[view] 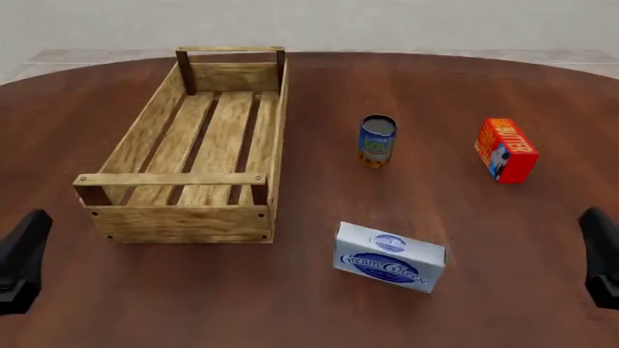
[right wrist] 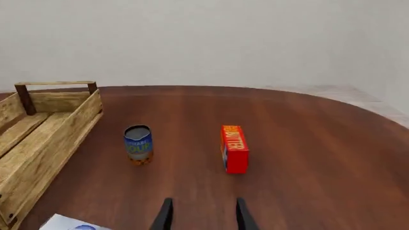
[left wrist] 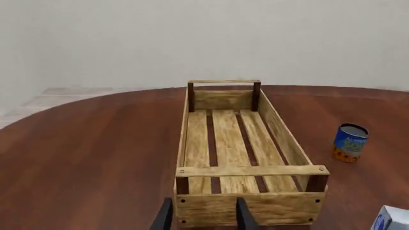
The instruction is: Pick up the cream cheese and put it in the tray.
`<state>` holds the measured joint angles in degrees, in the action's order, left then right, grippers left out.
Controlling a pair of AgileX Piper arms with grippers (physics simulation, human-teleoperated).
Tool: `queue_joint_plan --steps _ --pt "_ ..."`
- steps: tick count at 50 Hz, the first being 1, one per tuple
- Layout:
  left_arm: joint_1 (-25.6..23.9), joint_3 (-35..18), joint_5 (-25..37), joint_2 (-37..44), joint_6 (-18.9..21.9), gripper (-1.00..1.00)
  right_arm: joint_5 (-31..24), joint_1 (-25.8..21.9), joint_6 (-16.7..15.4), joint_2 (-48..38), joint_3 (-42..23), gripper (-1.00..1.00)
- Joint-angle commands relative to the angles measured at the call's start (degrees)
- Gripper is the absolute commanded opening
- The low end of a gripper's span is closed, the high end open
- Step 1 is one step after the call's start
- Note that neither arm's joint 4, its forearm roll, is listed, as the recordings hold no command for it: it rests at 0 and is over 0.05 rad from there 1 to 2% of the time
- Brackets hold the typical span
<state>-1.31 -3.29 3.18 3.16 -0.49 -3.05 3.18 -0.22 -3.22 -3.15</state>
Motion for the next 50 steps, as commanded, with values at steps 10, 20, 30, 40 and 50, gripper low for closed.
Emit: queue_joint_plan --steps 10,20,30,40,50 --pt "-1.53 1.49 -1.61 -3.05 0.22 1.00 4.56 -2.89 -0.68 3.20 2.65 1.00" --pt "-0.52 -5.10 4.56 -2.86 -4.17 1.00 4.34 -3.32 -1.66 3.20 2.66 1.00" --pt "-6.48 -13.57 12.21 -3.08 -3.65 1.00 4.16 -2.74 -1.77 3.20 2.60 1.00" --pt "-12.29 -18.22 13.31 1.01 -2.78 1.00 3.77 -2.47 -1.93 3.20 2.55 1.00" --pt "-19.06 -21.04 7.72 8.16 3.09 1.00 3.89 -2.12 -1.50 3.20 2.41 1.00"
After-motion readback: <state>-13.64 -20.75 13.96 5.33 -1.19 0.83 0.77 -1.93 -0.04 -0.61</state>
